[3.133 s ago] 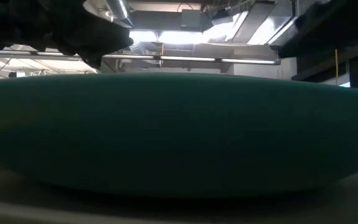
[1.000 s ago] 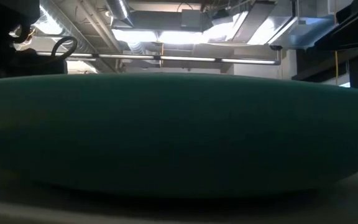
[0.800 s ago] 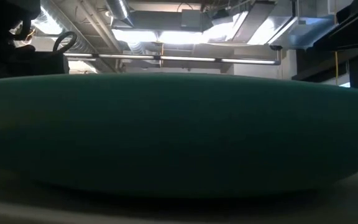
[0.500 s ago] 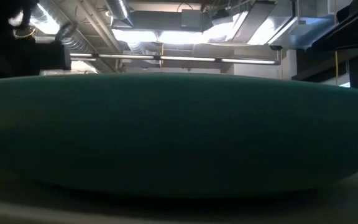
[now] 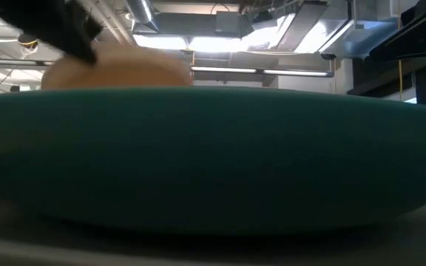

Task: Stack plastic plates
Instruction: Stack the white plate on top of the black plate

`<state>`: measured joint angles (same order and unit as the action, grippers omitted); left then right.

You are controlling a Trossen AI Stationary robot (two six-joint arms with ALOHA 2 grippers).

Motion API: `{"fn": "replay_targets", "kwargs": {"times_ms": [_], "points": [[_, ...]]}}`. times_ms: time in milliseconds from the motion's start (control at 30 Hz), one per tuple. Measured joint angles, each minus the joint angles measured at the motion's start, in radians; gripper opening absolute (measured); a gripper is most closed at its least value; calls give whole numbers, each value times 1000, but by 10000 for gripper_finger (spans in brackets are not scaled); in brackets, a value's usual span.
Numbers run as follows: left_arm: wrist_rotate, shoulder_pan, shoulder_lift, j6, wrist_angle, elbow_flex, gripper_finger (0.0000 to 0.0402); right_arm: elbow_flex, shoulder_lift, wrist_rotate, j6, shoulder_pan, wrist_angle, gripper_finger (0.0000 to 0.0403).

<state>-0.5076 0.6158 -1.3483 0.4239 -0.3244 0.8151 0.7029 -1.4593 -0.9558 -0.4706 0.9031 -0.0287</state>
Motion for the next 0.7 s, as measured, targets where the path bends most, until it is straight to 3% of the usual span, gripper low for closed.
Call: {"fn": "replay_targets", "kwargs": {"times_ms": [167, 400, 700], "points": [[3, 31, 0, -137, 192, 1, 6, 0, 0, -23, 0, 0, -6, 113], [4, 39, -28, -237, 330, 1, 6, 0, 0, -24, 0, 0, -7, 113], [167, 35, -172, -386, 652, 1, 6, 0, 0, -24, -23, 0, -32, 113]]}}
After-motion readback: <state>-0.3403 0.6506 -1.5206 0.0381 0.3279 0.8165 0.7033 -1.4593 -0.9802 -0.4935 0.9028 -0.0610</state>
